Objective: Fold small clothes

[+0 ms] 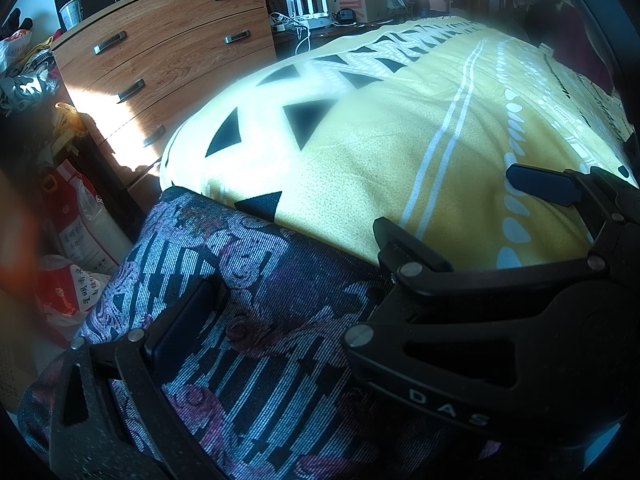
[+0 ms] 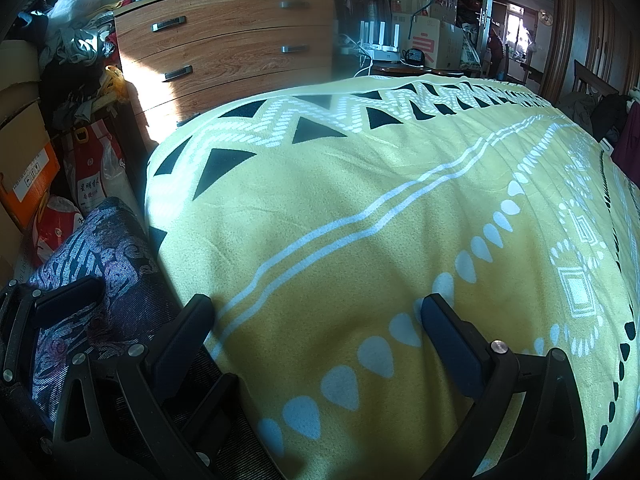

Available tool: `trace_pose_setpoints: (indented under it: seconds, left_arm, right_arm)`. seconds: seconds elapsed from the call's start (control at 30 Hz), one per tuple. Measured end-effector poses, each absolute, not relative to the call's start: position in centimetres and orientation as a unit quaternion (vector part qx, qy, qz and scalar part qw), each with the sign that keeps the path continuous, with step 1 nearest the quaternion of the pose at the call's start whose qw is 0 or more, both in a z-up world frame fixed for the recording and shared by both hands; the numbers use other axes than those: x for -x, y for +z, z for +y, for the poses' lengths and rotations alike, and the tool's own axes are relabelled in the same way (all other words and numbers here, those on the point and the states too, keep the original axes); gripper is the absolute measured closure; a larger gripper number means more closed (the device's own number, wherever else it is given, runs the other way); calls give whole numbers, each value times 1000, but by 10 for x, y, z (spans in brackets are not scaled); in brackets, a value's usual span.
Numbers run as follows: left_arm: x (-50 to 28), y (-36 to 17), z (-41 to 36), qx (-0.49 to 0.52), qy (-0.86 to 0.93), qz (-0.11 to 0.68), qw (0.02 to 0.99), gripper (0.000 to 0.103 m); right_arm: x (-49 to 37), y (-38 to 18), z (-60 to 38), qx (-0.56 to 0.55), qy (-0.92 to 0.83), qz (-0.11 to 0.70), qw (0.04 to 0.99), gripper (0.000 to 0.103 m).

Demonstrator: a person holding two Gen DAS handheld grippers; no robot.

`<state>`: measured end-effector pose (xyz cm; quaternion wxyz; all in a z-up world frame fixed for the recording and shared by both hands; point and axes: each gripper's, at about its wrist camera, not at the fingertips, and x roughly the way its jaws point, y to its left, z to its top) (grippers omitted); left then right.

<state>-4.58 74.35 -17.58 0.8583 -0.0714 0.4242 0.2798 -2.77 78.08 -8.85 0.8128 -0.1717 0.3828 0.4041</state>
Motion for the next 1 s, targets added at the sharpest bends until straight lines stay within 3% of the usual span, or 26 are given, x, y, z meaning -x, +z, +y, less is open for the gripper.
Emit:
trace_pose_setpoints:
  seconds: [1.0]
  left_arm:
    - [45,-177,742,71,280,424,858,0]
  right_arm:
    - [31,-88,783,172,404,383,813,0]
